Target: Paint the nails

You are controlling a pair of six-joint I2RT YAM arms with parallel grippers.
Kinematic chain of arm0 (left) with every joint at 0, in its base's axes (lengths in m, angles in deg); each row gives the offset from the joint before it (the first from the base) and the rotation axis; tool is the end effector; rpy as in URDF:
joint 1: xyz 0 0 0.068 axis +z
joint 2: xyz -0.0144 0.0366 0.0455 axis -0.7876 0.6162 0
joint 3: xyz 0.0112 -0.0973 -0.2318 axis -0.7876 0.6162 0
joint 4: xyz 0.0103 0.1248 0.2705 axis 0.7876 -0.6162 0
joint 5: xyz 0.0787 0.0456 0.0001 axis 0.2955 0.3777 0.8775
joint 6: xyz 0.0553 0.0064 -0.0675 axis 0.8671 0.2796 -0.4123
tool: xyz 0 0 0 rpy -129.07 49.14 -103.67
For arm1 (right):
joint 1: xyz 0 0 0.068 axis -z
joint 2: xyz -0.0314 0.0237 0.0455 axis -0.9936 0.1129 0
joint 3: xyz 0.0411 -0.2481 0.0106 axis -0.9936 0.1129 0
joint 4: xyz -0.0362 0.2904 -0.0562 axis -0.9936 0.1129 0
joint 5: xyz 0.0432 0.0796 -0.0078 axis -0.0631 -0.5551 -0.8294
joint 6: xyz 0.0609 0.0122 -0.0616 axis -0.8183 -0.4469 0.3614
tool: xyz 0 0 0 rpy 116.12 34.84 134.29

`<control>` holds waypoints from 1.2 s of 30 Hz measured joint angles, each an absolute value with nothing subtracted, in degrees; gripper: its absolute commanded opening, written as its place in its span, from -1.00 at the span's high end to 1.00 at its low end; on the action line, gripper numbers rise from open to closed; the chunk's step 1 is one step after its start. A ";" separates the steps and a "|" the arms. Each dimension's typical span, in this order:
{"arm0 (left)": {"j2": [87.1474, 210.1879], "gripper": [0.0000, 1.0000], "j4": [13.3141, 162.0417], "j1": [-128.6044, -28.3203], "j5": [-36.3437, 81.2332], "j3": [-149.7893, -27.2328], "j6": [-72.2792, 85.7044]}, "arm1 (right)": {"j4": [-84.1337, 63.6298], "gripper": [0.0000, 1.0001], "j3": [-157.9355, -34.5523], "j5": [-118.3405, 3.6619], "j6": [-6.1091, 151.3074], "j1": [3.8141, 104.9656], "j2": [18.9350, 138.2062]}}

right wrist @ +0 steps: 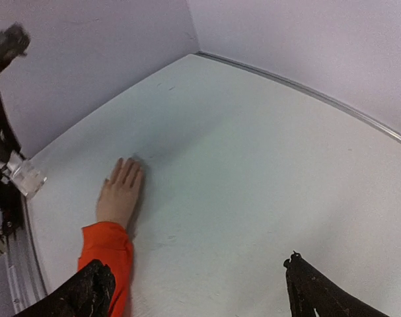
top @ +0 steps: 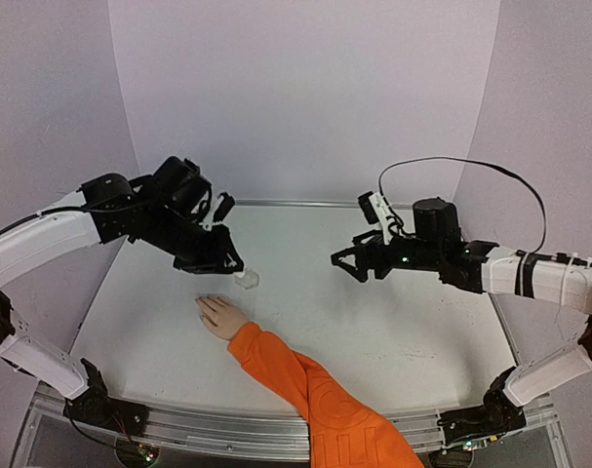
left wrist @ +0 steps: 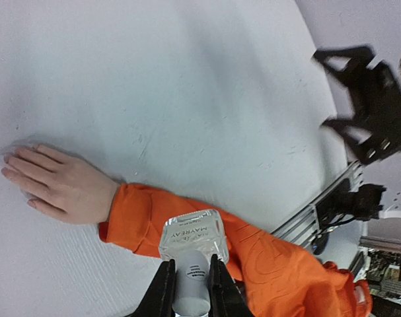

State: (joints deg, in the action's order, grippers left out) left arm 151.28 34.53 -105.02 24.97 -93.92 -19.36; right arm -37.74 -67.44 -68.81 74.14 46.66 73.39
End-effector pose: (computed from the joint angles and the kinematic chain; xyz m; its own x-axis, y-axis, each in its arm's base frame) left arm 0.2031 -0.2829 0.2898 -0.8810 0.1602 -0.4453 0.3719 0.8162 -0.4422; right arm 0.2931 0.2513 0.2573 -0.1063 0.0287 -0.9939 -0.8223 0.5594 0.1041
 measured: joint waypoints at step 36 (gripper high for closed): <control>158.16 1.00 32.82 -94.92 7.70 -102.97 -16.01 | -60.39 0.98 -86.08 -88.09 77.22 31.66 103.18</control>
State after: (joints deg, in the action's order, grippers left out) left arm 158.16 32.82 -94.92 7.70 -102.97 -16.01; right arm -60.39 -86.08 -88.09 77.22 31.66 103.18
